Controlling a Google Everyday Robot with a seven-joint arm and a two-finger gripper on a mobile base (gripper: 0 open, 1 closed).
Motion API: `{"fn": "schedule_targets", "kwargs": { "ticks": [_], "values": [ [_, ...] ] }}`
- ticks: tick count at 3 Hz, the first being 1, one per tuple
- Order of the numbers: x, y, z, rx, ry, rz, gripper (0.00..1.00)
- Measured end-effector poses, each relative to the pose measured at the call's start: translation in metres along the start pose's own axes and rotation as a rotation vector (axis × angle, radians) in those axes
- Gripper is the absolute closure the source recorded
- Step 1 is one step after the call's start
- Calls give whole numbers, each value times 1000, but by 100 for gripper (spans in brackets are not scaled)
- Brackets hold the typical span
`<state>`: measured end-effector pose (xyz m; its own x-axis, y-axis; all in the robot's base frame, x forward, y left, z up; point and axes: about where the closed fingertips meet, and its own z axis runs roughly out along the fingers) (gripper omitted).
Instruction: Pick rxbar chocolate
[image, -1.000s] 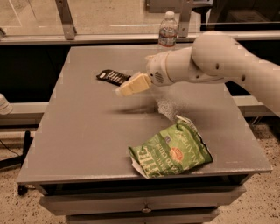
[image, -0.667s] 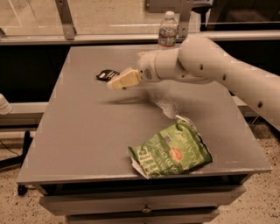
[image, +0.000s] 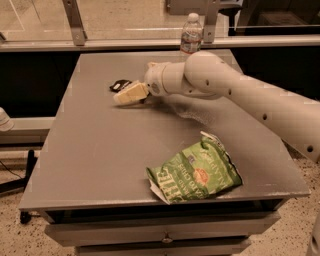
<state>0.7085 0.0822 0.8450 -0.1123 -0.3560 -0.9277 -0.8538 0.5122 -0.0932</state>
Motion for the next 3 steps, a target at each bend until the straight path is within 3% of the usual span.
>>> {"fn": "schedule_targets", "kwargs": {
  "ticks": [1,3],
  "values": [
    [2,4,2,-4,2,-10,16],
    [10,13,0,-12,8,-4,64]
  ]
}}
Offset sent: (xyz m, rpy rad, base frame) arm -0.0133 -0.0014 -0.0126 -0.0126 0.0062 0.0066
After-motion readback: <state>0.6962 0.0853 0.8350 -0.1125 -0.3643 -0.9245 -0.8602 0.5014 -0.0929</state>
